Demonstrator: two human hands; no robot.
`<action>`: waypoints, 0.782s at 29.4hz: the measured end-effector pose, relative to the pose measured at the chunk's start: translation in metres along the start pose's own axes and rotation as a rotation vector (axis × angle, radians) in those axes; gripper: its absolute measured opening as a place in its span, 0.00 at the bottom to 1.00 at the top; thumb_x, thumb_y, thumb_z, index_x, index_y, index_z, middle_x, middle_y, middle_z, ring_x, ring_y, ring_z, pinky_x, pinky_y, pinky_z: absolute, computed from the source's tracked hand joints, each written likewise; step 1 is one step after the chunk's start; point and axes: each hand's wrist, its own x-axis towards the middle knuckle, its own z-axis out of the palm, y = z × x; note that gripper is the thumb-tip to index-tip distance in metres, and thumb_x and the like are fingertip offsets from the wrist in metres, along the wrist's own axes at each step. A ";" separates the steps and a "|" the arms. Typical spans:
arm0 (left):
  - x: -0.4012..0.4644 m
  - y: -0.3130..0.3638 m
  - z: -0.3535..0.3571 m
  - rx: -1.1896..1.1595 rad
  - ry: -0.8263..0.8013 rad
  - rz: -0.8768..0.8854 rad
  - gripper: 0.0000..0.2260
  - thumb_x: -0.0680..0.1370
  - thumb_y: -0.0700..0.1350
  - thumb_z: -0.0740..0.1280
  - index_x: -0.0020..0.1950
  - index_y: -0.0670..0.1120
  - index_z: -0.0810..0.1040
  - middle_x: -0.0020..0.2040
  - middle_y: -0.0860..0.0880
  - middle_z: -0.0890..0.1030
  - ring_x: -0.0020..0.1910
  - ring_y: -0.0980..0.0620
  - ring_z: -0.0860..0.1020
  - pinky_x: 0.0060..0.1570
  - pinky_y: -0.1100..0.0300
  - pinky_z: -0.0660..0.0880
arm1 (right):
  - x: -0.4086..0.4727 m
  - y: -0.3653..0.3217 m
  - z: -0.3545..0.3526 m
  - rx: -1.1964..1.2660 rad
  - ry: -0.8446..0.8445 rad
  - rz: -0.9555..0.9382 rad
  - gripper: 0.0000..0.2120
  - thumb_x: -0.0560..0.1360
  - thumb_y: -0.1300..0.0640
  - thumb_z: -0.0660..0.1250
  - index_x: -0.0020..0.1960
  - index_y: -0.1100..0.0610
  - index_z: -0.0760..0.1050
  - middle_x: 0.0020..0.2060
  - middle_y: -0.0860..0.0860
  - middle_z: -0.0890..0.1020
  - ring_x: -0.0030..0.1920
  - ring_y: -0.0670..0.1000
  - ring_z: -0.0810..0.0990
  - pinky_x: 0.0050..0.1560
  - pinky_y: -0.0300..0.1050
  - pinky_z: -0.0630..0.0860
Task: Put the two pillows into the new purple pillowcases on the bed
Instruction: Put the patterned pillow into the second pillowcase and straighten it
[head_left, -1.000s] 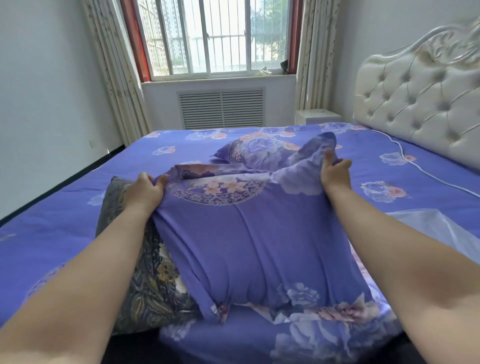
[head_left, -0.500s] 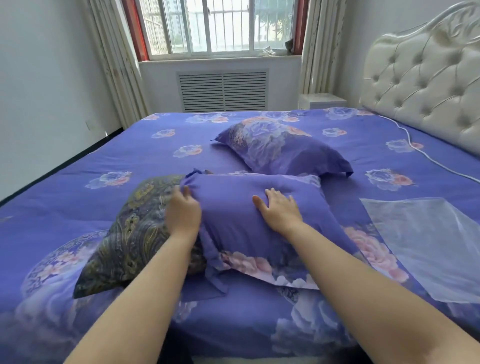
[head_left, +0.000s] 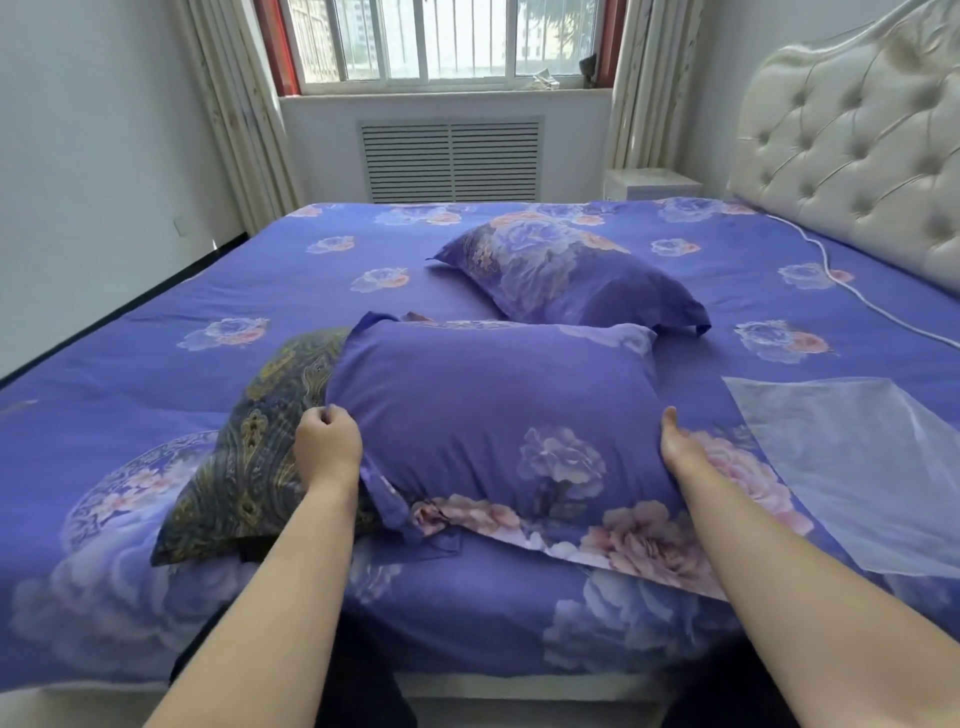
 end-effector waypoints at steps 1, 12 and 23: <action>-0.010 0.002 0.002 -0.090 0.033 -0.046 0.12 0.79 0.41 0.58 0.56 0.35 0.75 0.56 0.35 0.78 0.55 0.38 0.75 0.51 0.53 0.69 | 0.000 0.003 0.000 -0.011 0.005 -0.020 0.34 0.81 0.42 0.41 0.74 0.67 0.56 0.74 0.63 0.57 0.75 0.60 0.54 0.73 0.48 0.48; -0.068 -0.011 -0.016 -0.106 0.248 0.266 0.12 0.82 0.40 0.56 0.47 0.32 0.73 0.44 0.30 0.78 0.43 0.32 0.75 0.39 0.51 0.61 | -0.025 0.008 -0.020 0.309 0.083 -0.032 0.35 0.79 0.38 0.54 0.71 0.67 0.64 0.71 0.63 0.66 0.70 0.61 0.65 0.68 0.48 0.61; -0.048 -0.050 -0.038 0.272 0.131 0.472 0.11 0.79 0.44 0.61 0.60 0.43 0.70 0.55 0.38 0.76 0.52 0.35 0.76 0.41 0.48 0.69 | -0.027 0.014 -0.042 0.030 0.044 -0.081 0.32 0.81 0.42 0.48 0.71 0.68 0.62 0.72 0.65 0.62 0.71 0.64 0.62 0.69 0.52 0.58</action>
